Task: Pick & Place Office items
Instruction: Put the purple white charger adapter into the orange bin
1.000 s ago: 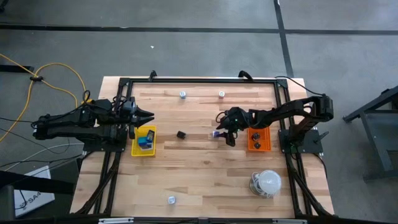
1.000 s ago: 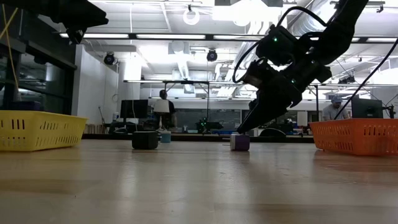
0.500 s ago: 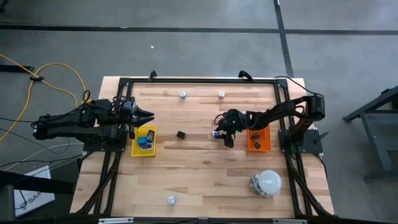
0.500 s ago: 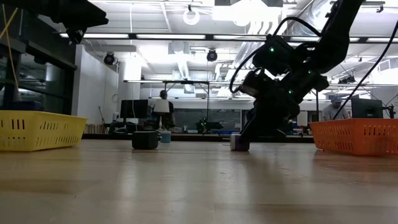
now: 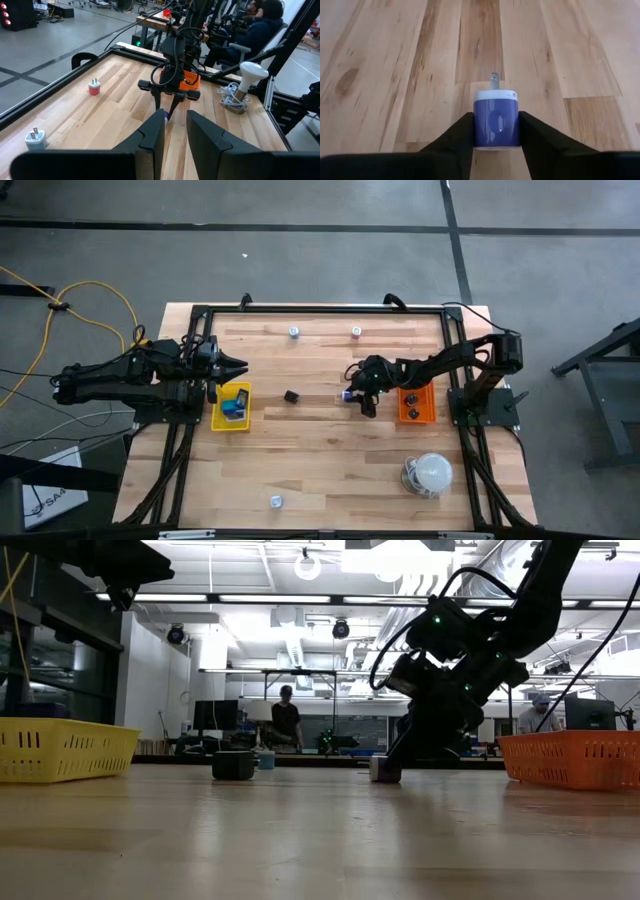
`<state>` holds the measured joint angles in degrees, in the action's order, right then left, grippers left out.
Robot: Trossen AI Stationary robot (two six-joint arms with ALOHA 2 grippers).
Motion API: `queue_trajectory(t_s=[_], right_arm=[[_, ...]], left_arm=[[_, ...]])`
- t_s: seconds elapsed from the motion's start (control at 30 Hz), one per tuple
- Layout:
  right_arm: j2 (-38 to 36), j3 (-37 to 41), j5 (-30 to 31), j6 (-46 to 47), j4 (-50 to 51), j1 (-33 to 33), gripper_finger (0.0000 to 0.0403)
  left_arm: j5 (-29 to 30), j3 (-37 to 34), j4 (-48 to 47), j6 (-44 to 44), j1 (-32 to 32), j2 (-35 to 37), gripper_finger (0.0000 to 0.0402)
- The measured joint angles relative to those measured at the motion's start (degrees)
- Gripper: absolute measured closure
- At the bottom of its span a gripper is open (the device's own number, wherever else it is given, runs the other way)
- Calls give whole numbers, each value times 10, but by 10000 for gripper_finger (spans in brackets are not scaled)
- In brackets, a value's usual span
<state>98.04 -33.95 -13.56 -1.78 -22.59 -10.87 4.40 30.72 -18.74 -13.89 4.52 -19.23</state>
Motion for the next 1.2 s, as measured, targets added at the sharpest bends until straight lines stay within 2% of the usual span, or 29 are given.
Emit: queue_trajectory(t_s=[0.5,0.63,0.8,0.93,1.2], right_arm=[[-8,0,3,9,-1,0,283],[-35,0,51,17,10,0,279],[-108,0,116,34,75,1,283],[-182,0,156,70,165,5,282],[-308,0,250,130,314,45,283]], left_arm=[[0,0,0,0,0,0,324],[0,0,0,0,0,0,324],[0,0,0,0,0,0,324],[0,0,0,0,0,0,324],[0,0,0,0,0,0,324]])
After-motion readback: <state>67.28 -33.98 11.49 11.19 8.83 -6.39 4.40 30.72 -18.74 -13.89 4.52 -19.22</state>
